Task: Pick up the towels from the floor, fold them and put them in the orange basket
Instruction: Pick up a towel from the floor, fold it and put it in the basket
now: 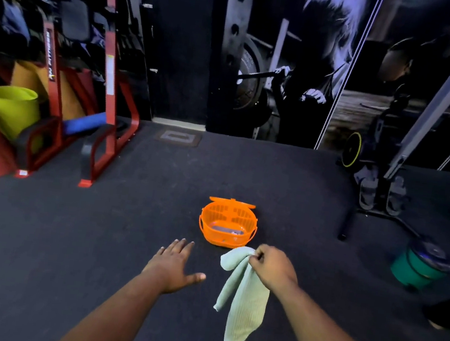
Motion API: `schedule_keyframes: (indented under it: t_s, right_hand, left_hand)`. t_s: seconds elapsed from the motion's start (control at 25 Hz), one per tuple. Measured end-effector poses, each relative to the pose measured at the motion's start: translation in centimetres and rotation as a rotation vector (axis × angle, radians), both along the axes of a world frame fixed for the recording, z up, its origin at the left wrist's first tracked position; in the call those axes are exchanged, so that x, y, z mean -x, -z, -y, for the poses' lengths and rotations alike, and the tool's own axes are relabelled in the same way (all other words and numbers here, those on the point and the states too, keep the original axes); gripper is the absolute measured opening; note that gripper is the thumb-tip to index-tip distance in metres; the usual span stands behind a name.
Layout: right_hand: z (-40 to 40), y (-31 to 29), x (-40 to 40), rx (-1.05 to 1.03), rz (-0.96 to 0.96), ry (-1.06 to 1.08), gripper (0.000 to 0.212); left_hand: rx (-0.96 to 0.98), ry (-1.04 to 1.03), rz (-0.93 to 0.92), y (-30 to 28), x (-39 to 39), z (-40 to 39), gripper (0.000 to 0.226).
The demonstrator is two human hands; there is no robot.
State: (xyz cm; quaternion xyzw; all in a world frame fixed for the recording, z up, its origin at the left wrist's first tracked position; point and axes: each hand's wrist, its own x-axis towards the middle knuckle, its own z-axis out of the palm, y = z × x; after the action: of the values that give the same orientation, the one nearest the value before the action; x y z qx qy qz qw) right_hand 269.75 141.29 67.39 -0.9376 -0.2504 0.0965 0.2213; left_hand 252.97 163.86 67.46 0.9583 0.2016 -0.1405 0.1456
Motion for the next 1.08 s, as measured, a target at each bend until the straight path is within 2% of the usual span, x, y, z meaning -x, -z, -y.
schedule_keyframes:
  t_s: [0.16,0.32,0.4,0.52,0.6,0.72,0.8,0.88,1.0,1.08]
  right_hand:
    - [-4.6,-2.2,-5.5,-0.160,-0.006,0.020,0.015]
    - [-8.4,-3.7,-9.8,-0.383,-0.049,-0.048,0.018]
    - [-10.4,-4.6,-12.1,-0.502,-0.075,-0.116,0.019]
    - [-13.2,-5.8,-15.9,-0.623,-0.056,-0.229,0.020]
    - [-14.6,-5.7,-19.2,-0.662,-0.028,-0.266,0.022]
    - [-16.2,-4.8,-24.0,-0.643,-0.050,-0.324,0.019]
    - [-17.1,-3.7,-27.5,-0.563,-0.099,-0.413,0.013]
    - [-17.8,-2.2,-30.0,-0.384,-0.157,-0.495,0.012]
    - [-18.6,-0.6,-32.2,-0.112,-0.262,-0.554,0.016]
    - [-19.2,-0.4,-33.3,-0.096,-0.357,-0.538,0.030]
  left_hand:
    - [-0.016,0.022,0.028,-1.8,-7.1,-6.8,0.118]
    - [0.055,0.029,0.052,-2.4,-12.6,-10.1,0.113]
    - [0.211,0.009,0.128,-2.5,-16.1,-11.0,0.103]
    - [0.603,-0.121,0.231,-3.0,-21.7,-12.1,0.057]
    - [0.839,-0.254,0.224,-2.9,-25.3,-13.4,0.049]
    - [1.020,-0.388,0.383,-3.0,-29.8,-15.5,0.057]
    - [1.068,-0.451,0.532,-3.9,-32.8,-16.6,0.042]
    - [1.035,-0.449,0.617,-4.7,-35.2,-17.2,0.023]
    - [0.988,-0.384,0.599,-5.2,-37.3,-17.1,0.020]
    - [0.974,-0.357,0.560,-5.5,-38.2,-17.2,0.026]
